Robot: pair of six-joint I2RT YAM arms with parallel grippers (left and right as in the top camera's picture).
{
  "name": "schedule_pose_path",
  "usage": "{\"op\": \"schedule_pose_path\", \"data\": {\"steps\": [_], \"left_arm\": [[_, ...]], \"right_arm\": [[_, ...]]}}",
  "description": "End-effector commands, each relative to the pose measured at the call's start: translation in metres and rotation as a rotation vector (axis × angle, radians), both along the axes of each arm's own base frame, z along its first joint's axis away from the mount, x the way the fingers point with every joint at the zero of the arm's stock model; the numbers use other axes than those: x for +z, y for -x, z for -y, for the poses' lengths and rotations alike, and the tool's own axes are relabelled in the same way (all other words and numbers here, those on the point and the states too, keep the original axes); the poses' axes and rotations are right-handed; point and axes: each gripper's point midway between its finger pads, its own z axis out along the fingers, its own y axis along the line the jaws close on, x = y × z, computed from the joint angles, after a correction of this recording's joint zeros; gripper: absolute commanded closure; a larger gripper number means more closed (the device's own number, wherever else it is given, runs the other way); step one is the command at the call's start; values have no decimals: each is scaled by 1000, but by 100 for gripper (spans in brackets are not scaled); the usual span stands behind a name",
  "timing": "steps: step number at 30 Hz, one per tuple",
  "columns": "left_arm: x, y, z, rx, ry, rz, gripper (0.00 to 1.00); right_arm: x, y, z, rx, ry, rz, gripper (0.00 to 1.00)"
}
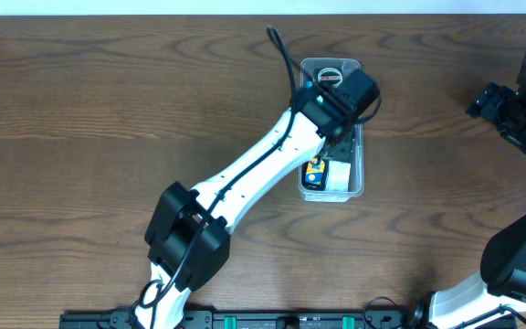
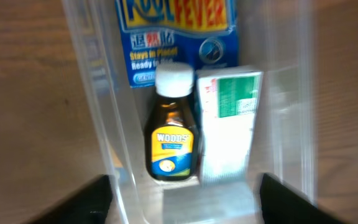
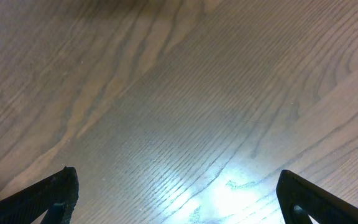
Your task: Pack container
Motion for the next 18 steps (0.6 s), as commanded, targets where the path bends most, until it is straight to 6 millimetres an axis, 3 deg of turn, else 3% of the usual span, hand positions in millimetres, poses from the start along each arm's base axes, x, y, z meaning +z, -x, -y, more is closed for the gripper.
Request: {"op": "schedule_pose_path", "data": {"steps": [1,6,10,14,18], "left_arm": [[54,-3,1,-57,54,87,12],[123,10,-18,-59,120,200,4],[168,28,-79,10,5,308,0],[188,64,-139,48,-120,303,2],[199,99,-174,96,-133,266,2]], "right_arm": [[0,1,3,-22,9,-2,1],[0,1,2,-21,9,-2,1],[0,1,3,-22,9,-2,1],[0,1,3,-22,9,-2,1],[0,1,3,-22,9,-2,1]]}}
